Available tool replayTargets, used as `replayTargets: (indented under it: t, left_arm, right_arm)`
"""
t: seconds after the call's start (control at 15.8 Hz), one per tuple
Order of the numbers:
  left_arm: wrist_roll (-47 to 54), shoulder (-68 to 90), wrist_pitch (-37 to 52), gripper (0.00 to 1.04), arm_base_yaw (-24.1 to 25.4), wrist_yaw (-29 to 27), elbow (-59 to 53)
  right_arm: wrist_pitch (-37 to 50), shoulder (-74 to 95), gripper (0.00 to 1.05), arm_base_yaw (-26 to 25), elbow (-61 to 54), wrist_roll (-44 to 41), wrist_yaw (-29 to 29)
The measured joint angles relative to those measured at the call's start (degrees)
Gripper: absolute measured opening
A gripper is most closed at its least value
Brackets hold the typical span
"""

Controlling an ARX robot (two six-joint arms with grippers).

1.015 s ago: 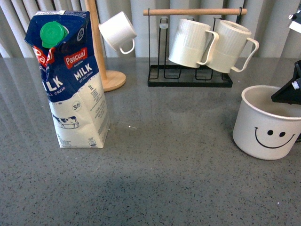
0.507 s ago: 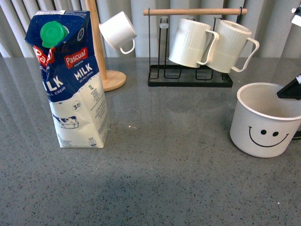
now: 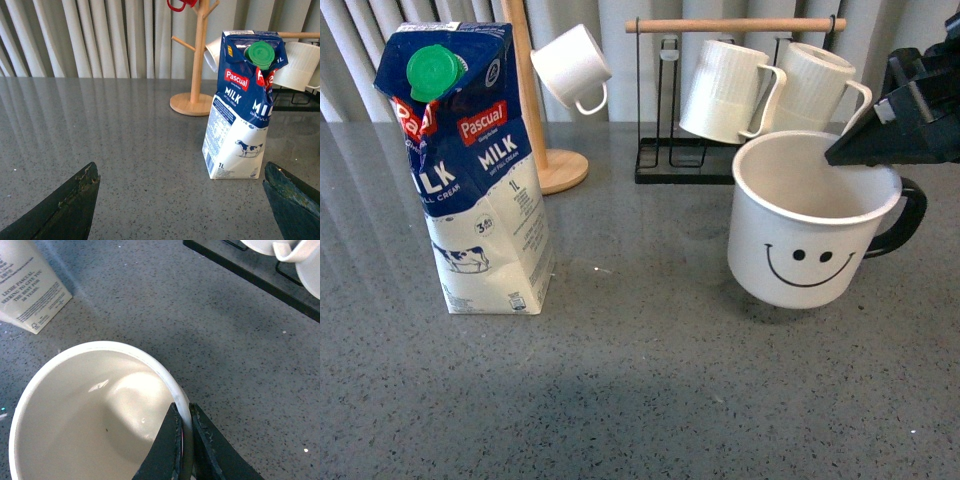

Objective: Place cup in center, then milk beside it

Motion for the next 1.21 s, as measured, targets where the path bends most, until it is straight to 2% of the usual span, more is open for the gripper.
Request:
replayTargets:
  t: [0.19,0.7,0.76,0.82,0.89,1.21]
  left_arm:
    - [0.0,0.0,0.0,0.98,0.0,0.0,0.0]
    - [0.0,0.0,0.0,0.98,0.0,0.0,0.0]
    - [0.0,0.0,0.0,0.98,0.0,0.0,0.0]
    - [0.0,0.0,0.0,0.98,0.0,0.0,0.0]
    - [0.0,0.0,0.0,0.98,0.0,0.0,0.0]
    - [0.0,0.0,0.0,0.98,0.0,0.0,0.0]
  right_arm:
    - [0.0,1.7,0.03,1.8,0.2,-1.5,0.2]
    - [0.7,5.7,0.03,3.0,0.5,-3.4,-0.6]
    - [18.4,-5.8,0.99,0.3,-5.0,0.0,-0.8]
    - [29.0,-16.7,0.98,-5.1,-11.9,9.9,1.4]
    - [32.0,-20.4,0.98,-6.8,-14.8,12.7,3.1]
    - [36.6,-30.7,0.98,-10.4,-22.9,17.5,6.5]
